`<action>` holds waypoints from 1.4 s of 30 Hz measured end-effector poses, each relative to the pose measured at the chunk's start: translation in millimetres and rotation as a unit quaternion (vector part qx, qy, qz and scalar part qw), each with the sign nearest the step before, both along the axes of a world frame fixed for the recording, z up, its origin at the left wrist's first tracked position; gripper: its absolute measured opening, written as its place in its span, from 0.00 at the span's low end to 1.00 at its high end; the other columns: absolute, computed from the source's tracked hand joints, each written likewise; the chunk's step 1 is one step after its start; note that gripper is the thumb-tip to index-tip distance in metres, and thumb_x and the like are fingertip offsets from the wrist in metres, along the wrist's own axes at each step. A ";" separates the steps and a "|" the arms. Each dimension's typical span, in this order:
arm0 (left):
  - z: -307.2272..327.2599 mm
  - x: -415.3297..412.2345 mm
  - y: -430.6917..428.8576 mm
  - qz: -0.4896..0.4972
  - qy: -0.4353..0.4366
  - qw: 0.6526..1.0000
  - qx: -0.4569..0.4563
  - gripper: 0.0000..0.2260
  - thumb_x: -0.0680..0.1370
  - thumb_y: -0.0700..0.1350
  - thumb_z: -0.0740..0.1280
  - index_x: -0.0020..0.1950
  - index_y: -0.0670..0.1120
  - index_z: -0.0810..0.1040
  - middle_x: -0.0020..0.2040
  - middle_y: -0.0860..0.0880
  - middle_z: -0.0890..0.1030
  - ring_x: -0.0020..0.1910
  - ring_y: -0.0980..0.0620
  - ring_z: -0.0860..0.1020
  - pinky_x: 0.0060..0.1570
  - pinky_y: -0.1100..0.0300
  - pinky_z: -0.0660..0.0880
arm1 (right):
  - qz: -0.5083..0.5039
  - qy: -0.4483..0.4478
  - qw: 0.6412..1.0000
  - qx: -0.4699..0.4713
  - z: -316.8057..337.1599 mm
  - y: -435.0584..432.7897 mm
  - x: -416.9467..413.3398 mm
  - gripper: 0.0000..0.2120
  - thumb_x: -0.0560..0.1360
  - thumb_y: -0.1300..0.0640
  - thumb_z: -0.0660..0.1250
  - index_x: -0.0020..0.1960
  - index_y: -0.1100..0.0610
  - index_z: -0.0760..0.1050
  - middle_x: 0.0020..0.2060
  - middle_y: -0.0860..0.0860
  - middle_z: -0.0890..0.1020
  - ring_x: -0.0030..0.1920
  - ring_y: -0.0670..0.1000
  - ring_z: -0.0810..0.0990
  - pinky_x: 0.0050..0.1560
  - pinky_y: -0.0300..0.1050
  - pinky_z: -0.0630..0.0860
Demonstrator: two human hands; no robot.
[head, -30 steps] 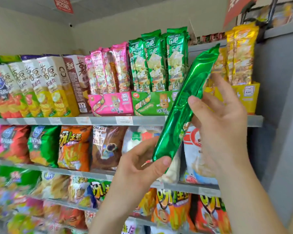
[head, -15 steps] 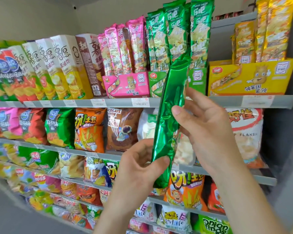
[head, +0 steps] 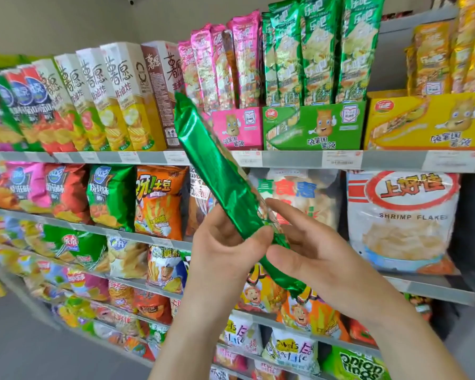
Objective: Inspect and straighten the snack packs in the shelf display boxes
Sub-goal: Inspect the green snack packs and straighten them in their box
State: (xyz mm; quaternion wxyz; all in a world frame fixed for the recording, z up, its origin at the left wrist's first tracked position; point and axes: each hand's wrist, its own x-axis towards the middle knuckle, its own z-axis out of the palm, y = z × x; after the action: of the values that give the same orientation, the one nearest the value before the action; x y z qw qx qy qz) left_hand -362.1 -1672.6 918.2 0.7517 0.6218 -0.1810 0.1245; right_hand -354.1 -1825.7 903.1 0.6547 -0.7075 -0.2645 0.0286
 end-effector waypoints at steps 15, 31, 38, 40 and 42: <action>3.6 16.9 2.5 0.050 -0.007 0.998 -0.046 0.04 0.66 0.48 0.73 0.39 0.50 0.83 0.37 0.52 0.82 0.38 0.52 0.80 0.41 0.56 0.78 | -0.010 0.002 0.999 -0.048 -15.7 -22.6 -2.4 0.20 0.71 0.49 0.72 0.62 0.49 0.76 0.53 0.42 0.84 0.54 0.43 0.83 0.51 0.31 0.75; 24.4 26.1 -9.1 0.050 0.056 0.968 -0.238 0.21 0.78 0.52 0.64 0.67 0.43 0.75 0.53 0.44 0.78 0.56 0.44 0.77 0.61 0.47 0.71 | -0.041 0.016 0.991 -0.129 -27.1 -35.5 -10.3 0.22 0.66 0.37 0.71 0.55 0.43 0.68 0.45 0.59 0.79 0.40 0.59 0.77 0.42 0.53 0.76; 32.7 26.0 -5.4 0.055 -0.010 0.985 -0.162 0.13 0.79 0.53 0.63 0.40 0.52 0.85 0.42 0.51 0.83 0.43 0.53 0.80 0.44 0.58 0.77 | -0.149 -0.037 0.978 -0.144 -32.6 -24.4 -16.4 0.22 0.69 0.42 0.72 0.57 0.34 0.65 0.37 0.48 0.82 0.35 0.48 0.81 0.35 0.45 0.78; 33.4 27.1 -4.0 0.063 -0.004 0.982 -0.179 0.12 0.80 0.49 0.63 0.42 0.49 0.83 0.44 0.47 0.82 0.42 0.51 0.80 0.42 0.57 0.76 | -0.199 -0.106 0.955 -0.191 -34.8 -22.5 -18.2 0.25 0.68 0.30 0.67 0.61 0.33 0.64 0.41 0.41 0.81 0.37 0.41 0.81 0.33 0.32 0.73; 35.2 27.6 -3.9 0.071 0.010 0.979 -0.188 0.10 0.82 0.47 0.62 0.46 0.45 0.80 0.46 0.44 0.80 0.42 0.49 0.78 0.40 0.56 0.74 | -0.239 -0.180 0.935 -0.191 -37.4 -20.2 -20.0 0.25 0.71 0.26 0.59 0.64 0.35 0.65 0.47 0.35 0.79 0.39 0.36 0.80 0.35 0.27 0.71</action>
State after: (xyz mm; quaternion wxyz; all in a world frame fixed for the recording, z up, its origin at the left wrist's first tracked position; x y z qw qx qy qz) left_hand -334.5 -1676.5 953.4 0.8464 0.4817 -0.1018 0.2029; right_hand -374.0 -1845.8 865.7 0.4361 -0.8549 -0.1904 -0.2068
